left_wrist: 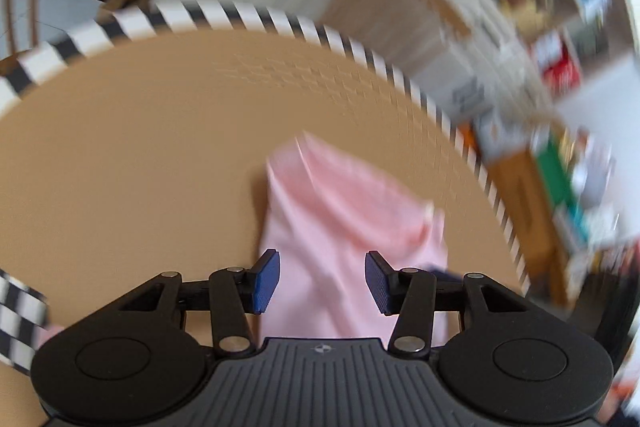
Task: Fold clothes
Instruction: 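Lift the hem end and fold it toward the collar with both tools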
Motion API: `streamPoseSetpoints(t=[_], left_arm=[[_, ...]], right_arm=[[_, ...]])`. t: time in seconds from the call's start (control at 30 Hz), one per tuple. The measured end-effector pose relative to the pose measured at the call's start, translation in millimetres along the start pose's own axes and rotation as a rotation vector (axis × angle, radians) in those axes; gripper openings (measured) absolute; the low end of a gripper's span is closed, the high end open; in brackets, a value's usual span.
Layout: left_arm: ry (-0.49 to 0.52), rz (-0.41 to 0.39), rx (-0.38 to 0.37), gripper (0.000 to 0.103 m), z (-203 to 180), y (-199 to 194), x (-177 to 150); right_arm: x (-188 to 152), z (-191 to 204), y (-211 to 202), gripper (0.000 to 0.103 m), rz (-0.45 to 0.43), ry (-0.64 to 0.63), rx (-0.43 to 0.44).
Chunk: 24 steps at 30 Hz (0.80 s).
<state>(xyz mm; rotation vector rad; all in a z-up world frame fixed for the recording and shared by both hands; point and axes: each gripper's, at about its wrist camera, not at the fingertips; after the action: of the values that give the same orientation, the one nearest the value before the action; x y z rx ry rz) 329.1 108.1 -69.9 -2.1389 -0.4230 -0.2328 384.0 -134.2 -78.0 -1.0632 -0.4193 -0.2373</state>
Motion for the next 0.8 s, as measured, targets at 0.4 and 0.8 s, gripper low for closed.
streamPoseSetpoints(t=[0.4, 0.8], left_arm=[[-0.215, -0.167, 0.02, 0.058, 18.0, 14.8, 33.1], [0.051, 0.026, 0.083, 0.064, 1.5, -23.3, -60.1]], right_arm=[[36.9, -25.7, 9.0, 0.024, -0.196, 0.147, -0.132], [-80.1, 5.4, -82.6, 0.039, -0.297, 0.17, -0.122]])
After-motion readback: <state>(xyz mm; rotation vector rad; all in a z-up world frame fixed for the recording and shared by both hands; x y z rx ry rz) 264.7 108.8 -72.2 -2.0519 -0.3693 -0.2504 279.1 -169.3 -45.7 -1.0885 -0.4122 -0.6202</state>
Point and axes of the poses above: each gripper's, at about its wrist camera, not at the fingertips, and y roughly the way its jaws point, z to its left, x to its top, and after that the axes turned 4 degrees about z, right-handed
